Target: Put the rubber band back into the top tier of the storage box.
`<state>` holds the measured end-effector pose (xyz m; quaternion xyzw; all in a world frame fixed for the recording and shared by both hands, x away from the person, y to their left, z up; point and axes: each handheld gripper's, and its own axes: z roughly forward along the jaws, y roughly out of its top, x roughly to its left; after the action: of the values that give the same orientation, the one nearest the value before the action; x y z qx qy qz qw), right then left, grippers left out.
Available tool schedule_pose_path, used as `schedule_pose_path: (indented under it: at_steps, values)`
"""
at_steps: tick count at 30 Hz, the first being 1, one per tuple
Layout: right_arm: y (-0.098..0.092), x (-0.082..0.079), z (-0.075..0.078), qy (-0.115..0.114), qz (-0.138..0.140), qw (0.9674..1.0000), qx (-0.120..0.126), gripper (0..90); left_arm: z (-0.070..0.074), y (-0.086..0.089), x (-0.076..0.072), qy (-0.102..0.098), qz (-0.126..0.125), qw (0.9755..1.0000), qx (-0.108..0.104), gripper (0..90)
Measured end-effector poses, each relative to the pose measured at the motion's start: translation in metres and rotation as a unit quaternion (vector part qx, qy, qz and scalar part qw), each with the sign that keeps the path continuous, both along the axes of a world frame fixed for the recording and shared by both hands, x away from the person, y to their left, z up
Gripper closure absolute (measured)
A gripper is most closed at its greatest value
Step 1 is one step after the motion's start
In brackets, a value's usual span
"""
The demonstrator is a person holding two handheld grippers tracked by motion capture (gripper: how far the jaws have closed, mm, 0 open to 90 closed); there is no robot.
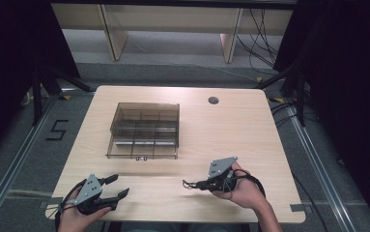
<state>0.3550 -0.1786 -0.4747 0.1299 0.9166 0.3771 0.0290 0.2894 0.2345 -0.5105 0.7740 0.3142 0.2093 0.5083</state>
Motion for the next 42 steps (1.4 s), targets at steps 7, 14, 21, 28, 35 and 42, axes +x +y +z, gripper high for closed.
schedule_pose_path:
  at_steps: [7, 14, 21, 28, 35, 42]
  values:
    - [-0.004, -0.010, -0.002, -0.026, -0.026, 0.9961, 0.081, 89.1, 0.003, -0.002, 0.001, 0.006, -0.010, 0.9996, -0.026, 35.4]
    - [-0.005, -0.011, -0.002, -0.038, -0.042, 0.9894, 0.134, 89.0, 0.012, -0.003, 0.006, 0.008, -0.029, 0.9982, -0.051, 36.6]
    - [-0.003, -0.011, -0.001, -0.042, -0.037, 0.9873, 0.149, 89.0, 0.020, -0.017, 0.013, 0.018, -0.064, 0.9937, -0.091, 38.2]
    - [-0.003, -0.011, 0.002, -0.044, -0.040, 0.9850, 0.162, 89.1, 0.032, -0.044, 0.018, 0.012, -0.114, 0.9896, -0.086, 40.1]
    - [-0.003, -0.010, 0.004, -0.048, -0.034, 0.9832, 0.173, 89.1, 0.040, -0.063, 0.025, 0.012, -0.153, 0.9841, -0.090, 42.7]
    - [0.000, -0.010, 0.004, -0.049, -0.033, 0.9835, 0.171, 89.0, 0.045, -0.081, 0.028, 0.009, -0.176, 0.9811, -0.080, 44.1]
